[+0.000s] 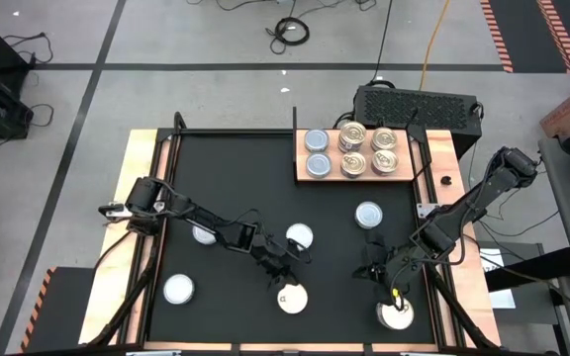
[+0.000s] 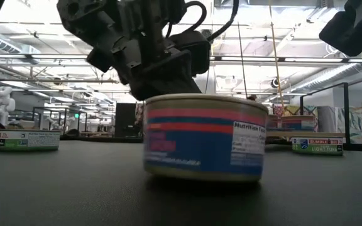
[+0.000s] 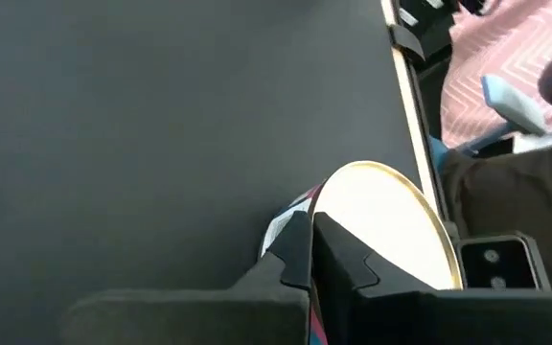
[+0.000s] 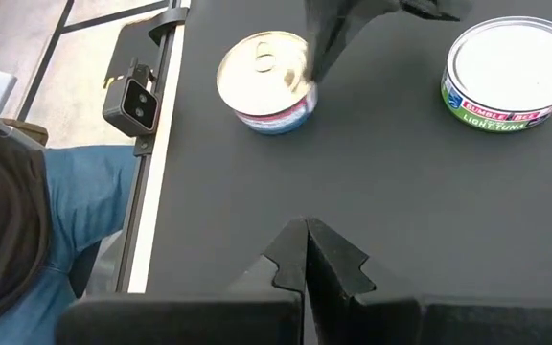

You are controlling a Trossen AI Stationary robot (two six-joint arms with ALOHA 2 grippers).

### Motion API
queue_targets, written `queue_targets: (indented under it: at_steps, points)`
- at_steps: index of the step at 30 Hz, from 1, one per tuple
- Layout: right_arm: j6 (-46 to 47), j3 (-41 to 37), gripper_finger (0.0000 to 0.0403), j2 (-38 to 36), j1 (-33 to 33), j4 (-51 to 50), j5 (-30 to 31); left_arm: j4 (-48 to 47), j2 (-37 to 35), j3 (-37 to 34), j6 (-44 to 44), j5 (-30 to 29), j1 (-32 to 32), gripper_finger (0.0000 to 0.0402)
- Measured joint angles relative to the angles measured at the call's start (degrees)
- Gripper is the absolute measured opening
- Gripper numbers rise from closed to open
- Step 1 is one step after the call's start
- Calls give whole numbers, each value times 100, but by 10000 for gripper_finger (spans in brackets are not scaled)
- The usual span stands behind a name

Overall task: Stack canned seafood by type on shelf
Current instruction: Stack the blue pink tuna can on top of the other blue pink tuna can on the shelf

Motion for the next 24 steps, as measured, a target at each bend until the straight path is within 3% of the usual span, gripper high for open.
queue_targets:
  at_steps: [8,13,24]
  points:
    - [-36,7,0,0,0,-62,-2,27,-450,108,-588,-17,343,1]
    - [-42,7,0,0,0,-162,22,-436,-687,291,-601,-132,542,1]
    - [-131,7,0,-594,-124,-703,757,-2307,-706,2024,416,-140,1161,0]
